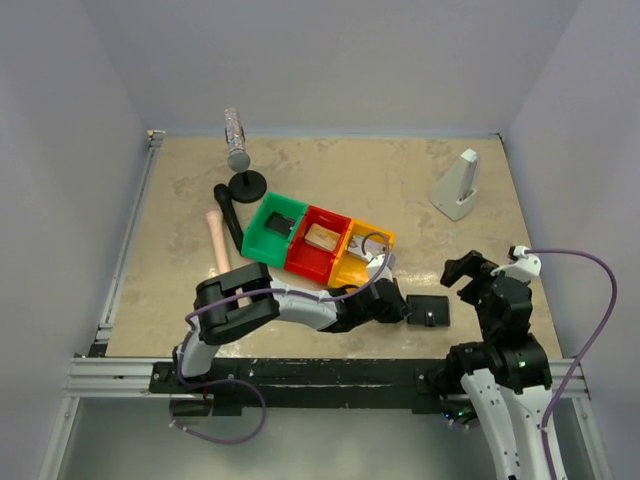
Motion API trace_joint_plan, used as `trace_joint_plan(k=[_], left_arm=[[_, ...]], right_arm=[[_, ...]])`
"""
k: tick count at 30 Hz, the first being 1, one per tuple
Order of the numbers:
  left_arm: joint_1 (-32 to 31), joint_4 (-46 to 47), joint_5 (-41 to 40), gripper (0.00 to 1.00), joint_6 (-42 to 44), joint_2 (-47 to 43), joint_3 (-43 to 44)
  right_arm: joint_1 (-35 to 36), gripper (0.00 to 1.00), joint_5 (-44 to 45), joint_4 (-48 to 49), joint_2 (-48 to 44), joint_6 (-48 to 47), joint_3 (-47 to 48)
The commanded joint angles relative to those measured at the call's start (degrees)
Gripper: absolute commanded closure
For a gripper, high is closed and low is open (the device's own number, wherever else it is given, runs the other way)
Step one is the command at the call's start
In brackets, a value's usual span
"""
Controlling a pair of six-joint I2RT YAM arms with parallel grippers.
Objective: Take the credit cards out of the card holder
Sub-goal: Move the card holder to the corner of the board.
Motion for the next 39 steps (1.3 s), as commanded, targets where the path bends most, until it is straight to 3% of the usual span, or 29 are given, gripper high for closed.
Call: trace_joint_plan(k=[1,7,15,20,25,29,34,39], left_arm=[[0.09,3.18,-0.11,1.00,2.46,-4.40,-2.87],[-1.67,3.19,0.87,1.00,4.48,-9.04,-5.67],[-1.85,-3.75,-5.90,1.00,-0.35,-26.27,-24.56],[-1.85,-5.08,-7.84,1.00,-1.67,-29.27,-30.64],[-1.85,-5.60,-8.71,0.66,-2.20,-31.29,-33.45],[-2.02,-8.67,-9.68,0.50,-0.44,-35.94,-34.51],[-2.46,-15.08,-11.52,0.44,-0.35,-47.08,-38.02],[-2.46,-29.48,-16.35,0.46,0.00,-59.31,-38.82]], right_arm=[[0.36,0.01,1.04,1.18,0.56,0.13,-0.14],[0.27,0.01,0.78,0.74,0.03,-0.14,-0.59],[0.27,0.01,-2.03,1.18,1.88,1.18,-2.08],[0.27,0.01,-6.16,2.06,2.84,3.55,-4.36],[0.27,0.01,-12.48,2.41,5.21,2.06,-3.75],[0.36,0.01,-18.55,3.81,10.04,3.02,-2.52],[2.73,0.01,-22.25,9.08,16.80,4.70,-2.08],[9.67,0.01,-16.12,10.68,25.77,2.59,1.95]])
